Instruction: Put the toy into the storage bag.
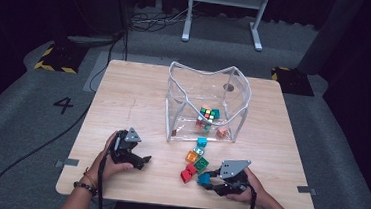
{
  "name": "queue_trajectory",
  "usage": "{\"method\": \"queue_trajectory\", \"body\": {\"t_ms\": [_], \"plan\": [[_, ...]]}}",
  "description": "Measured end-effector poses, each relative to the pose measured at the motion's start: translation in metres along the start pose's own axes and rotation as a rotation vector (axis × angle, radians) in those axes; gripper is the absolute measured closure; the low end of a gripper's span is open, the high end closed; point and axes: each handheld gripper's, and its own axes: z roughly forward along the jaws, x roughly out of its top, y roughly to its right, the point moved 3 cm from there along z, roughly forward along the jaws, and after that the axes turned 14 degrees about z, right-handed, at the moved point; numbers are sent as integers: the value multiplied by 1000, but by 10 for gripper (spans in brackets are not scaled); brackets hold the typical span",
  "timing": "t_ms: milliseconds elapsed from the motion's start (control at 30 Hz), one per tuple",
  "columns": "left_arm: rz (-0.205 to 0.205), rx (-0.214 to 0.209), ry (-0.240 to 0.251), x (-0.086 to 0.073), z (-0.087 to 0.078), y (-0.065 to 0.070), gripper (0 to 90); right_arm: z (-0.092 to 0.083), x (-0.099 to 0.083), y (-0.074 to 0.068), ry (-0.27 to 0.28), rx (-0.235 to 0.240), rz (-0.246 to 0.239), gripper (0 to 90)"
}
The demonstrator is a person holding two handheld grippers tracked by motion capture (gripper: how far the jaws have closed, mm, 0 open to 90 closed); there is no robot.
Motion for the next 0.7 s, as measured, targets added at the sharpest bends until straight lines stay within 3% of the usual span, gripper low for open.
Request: {"method": "queue_trajectory", "body": {"t_ms": [233, 267, 300, 367, 700], "plan": [[0, 0, 0, 0, 0, 0, 5, -20, -3, 10, 36, -30, 28, 588], [0, 0, 0, 0, 0, 0, 5, -24, -3, 14, 55, -39, 5, 588], [0, 1, 2, 0, 0, 0, 5, -28, -4, 15, 55, -59, 46, 588], [0, 0, 1, 0, 0, 0, 5, -36, -5, 23, 76, -86, 28, 588], [0, 0, 1, 0, 0, 0, 5, -72, -8, 56, 163, -220, 140, 589]]}}
